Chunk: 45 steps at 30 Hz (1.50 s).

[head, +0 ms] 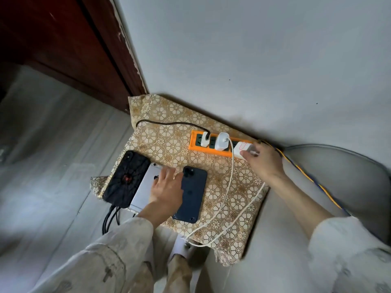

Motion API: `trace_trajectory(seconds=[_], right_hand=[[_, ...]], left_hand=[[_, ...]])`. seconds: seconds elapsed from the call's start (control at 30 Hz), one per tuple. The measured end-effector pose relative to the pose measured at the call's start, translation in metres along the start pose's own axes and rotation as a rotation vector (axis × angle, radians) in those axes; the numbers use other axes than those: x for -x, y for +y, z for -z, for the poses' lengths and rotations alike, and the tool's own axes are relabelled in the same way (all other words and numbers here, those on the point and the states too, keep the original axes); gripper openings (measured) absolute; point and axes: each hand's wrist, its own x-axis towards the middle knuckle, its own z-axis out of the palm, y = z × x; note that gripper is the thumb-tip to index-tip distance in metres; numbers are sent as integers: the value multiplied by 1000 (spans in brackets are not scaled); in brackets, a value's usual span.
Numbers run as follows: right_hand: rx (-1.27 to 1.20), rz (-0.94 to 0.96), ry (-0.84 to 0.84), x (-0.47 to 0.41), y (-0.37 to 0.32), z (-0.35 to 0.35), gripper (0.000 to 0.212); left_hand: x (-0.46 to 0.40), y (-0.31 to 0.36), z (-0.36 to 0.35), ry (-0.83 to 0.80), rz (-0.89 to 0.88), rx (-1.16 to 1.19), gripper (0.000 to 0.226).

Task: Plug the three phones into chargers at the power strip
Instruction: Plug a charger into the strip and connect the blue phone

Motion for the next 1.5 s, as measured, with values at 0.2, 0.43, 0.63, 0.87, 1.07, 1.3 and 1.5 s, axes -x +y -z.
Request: trace_trajectory(seconds=[0.2, 0.43, 0.63, 0.87, 1.07, 1.3, 1.5], right_hand=[[157, 77, -26, -11, -3, 11, 44], [148, 140, -130, -16, -5, 19, 53], [311, 202, -130, -18, -8, 17, 51], [462, 318, -174, -29, -23, 8, 49], [529, 384, -264, -37, -26, 10, 49], [575, 396, -318, -40, -29, 12, 51], [602, 408, -336, -44, -37, 12, 44]], left_hand=[[-8, -35, -7, -51, 32, -166, 98], [-11, -54, -26, -10, 57, -197, 123], [-12, -54, -28, -13, 73, -193, 127], [-12, -51, -29, -8, 99, -228, 129], [-11, -49, -29, -12, 112, -239, 126], [-10, -47, -27, -8, 109, -239, 123], [-10, -48, -25, -31, 110, -244, 123]])
